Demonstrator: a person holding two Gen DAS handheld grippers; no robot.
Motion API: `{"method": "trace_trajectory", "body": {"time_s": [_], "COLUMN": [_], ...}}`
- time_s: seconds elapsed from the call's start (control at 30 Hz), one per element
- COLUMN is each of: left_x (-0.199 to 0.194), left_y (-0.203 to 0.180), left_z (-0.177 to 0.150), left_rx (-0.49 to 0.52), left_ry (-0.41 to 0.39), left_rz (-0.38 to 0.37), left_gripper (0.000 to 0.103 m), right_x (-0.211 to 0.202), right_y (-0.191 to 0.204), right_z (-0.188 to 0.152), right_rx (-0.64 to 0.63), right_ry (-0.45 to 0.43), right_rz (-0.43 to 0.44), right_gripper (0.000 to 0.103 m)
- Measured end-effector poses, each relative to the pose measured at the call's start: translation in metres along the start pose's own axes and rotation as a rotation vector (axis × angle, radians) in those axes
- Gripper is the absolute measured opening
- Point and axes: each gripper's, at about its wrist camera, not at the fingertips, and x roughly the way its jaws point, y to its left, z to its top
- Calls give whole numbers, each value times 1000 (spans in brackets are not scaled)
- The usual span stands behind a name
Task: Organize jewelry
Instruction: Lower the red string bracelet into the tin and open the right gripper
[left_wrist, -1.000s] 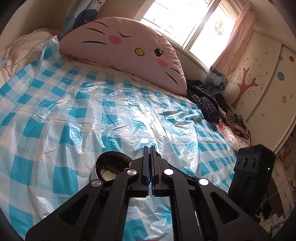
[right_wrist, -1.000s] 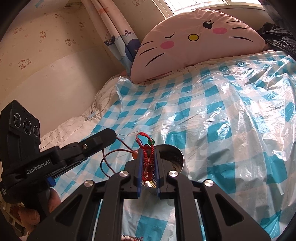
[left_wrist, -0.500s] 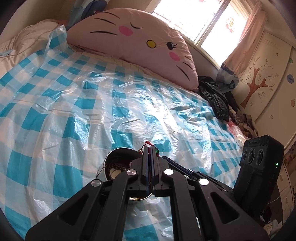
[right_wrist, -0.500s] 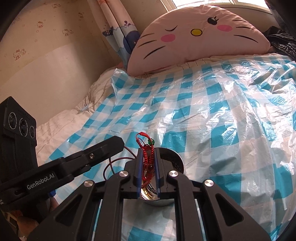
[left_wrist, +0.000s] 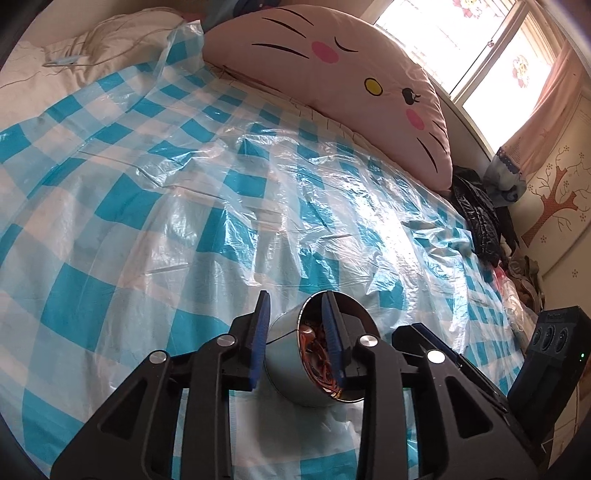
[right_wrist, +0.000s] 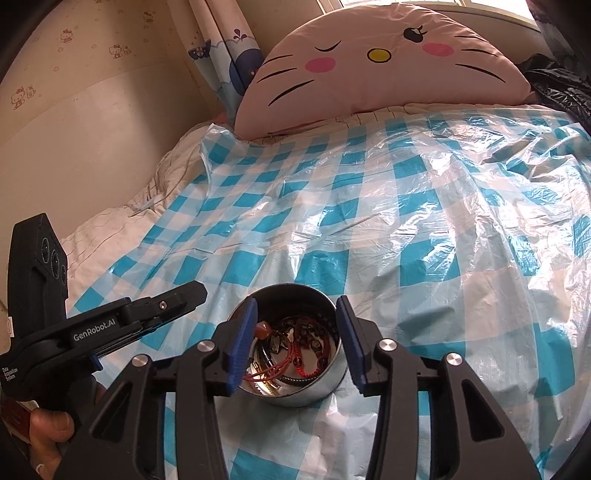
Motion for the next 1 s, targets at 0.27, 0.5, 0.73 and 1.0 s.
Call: {"method": "trace_trajectory", "body": {"time_s": [0.27, 0.5, 0.73, 1.0], "left_x": [-4, -8, -9, -16], "left_y": [4, 16, 16, 14], "left_z": [1, 4, 2, -6], "left_rx": [-4, -50, -44, 8], "left_ry": [-12, -26, -23, 13], "left_rz": [40, 53, 56, 59], "left_gripper": [47, 50, 51, 53], "right_x": [9, 35, 28, -4], "right_y": [19, 31, 15, 0], "right_z": [-5, -20, -14, -3], "right_rx": [-83, -178, -93, -29], "right_ry": [37, 143, 122, 40], "right_rz": [34, -70, -60, -75], "right_gripper": [66, 69, 70, 75]}}
